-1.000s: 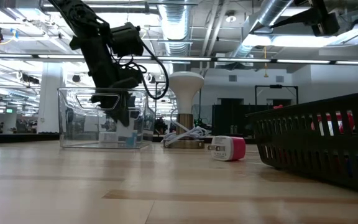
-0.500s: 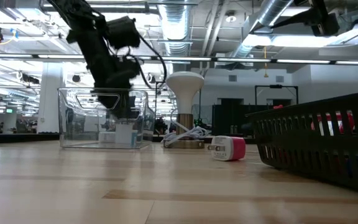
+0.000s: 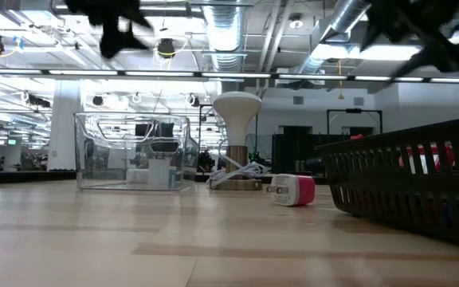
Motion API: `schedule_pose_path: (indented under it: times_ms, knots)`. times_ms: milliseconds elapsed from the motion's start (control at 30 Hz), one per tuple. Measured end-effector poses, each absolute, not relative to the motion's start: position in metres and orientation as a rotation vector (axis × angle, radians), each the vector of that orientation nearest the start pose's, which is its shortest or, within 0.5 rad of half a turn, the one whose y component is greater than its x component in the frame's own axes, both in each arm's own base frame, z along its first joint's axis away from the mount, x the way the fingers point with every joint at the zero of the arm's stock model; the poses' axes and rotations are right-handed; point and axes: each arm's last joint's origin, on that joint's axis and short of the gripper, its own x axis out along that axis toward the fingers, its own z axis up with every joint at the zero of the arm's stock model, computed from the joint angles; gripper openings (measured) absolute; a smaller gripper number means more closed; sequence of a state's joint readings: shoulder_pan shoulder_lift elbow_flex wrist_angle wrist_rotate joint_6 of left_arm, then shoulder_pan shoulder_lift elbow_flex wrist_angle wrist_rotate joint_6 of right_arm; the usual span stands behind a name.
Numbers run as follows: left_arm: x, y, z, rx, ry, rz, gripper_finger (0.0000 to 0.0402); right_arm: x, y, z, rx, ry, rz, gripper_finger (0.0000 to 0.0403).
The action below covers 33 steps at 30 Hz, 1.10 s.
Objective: Pick & Place Office items
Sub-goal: Put the blue charger adapter into the transparent bin
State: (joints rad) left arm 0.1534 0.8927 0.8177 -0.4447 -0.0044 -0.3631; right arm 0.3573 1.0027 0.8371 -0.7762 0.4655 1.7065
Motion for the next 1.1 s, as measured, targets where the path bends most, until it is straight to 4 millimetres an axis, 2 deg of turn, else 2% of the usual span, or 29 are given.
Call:
schedule_pose_path:
  times_ms: [167, 367, 567, 867, 1100]
  knots:
    - [0.175, -0.003, 0.333, -0.419, 0.238, 0.086, 0.0214, 0.186, 0.057, 0.248, 1.296, 0.676, -0.901, 0.0256]
    - [0.177, -0.022, 0.340, -0.414, 0.157, 0.080, 0.0247, 0.205, 0.063, 0.234, 1.279, 0.881, -1.017, 0.0256]
    - [0.181, -0.025, 0.338, -0.384, 0.166, 0.088, 0.0268, 0.219, 0.048, 0.222, 1.217, 0.963, -1.185, 0.0256]
    - [0.181, -0.024, 0.337, -0.344, 0.175, 0.087, 0.0269, 0.239, 0.017, 0.202, 1.221, 1.023, -1.252, 0.0256]
    - [0.181, -0.024, 0.337, -0.343, 0.176, 0.087, 0.0269, 0.242, 0.007, 0.188, 1.213, 1.071, -1.266, 0.0256]
